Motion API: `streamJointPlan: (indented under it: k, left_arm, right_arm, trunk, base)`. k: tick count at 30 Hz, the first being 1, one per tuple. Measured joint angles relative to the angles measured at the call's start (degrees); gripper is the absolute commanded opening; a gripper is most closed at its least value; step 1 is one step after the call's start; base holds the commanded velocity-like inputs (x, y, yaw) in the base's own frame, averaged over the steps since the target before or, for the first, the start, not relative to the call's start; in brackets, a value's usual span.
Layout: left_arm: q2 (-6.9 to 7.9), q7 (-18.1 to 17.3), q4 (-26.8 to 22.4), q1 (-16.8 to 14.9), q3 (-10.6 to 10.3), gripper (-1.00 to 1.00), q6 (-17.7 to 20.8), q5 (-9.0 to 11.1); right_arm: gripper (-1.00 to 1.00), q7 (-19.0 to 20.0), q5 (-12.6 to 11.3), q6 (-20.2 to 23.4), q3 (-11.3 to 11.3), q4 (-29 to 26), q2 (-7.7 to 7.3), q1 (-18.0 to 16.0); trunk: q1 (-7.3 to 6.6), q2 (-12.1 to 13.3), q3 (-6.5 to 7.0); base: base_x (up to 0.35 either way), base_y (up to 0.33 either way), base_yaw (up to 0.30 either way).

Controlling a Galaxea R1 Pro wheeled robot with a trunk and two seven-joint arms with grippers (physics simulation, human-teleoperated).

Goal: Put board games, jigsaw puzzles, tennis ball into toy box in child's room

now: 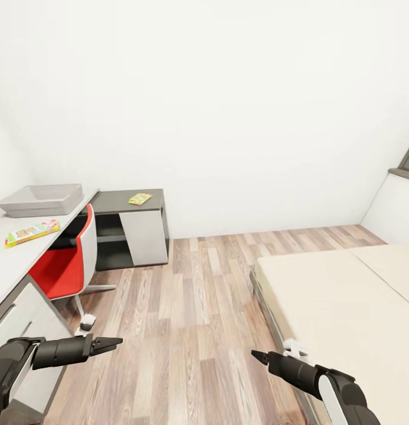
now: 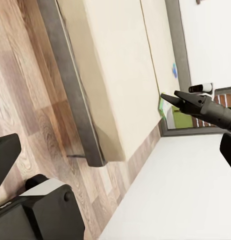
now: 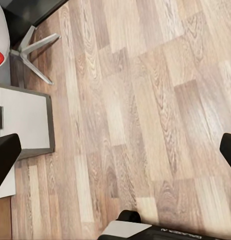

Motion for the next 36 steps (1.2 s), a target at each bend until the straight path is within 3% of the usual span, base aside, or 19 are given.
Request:
streamJointPlan:
  k: [13,36]
  left_arm:
    - [-0.03,0.01,0.0,0.02,0.0,1.0,0.0,0.02]
    - [-0.07,0.06,0.0,0.01,0.0,1.0,0.0,0.02]
  right_arm:
    - [1.0,0.03,-0.08,0.0,0.0,0.0,-0.03,0.0]
    - [1.0,-0.02,0.1,-0.02,0.01,0.0,0.04,-0.01]
  trunk:
    - [0.0,0.0,0.0]
    - [0.0,-0.01,0.0]
  base:
    - [-0.139,0.0,0.0]
    - [-0.009,-0.082,0.029]
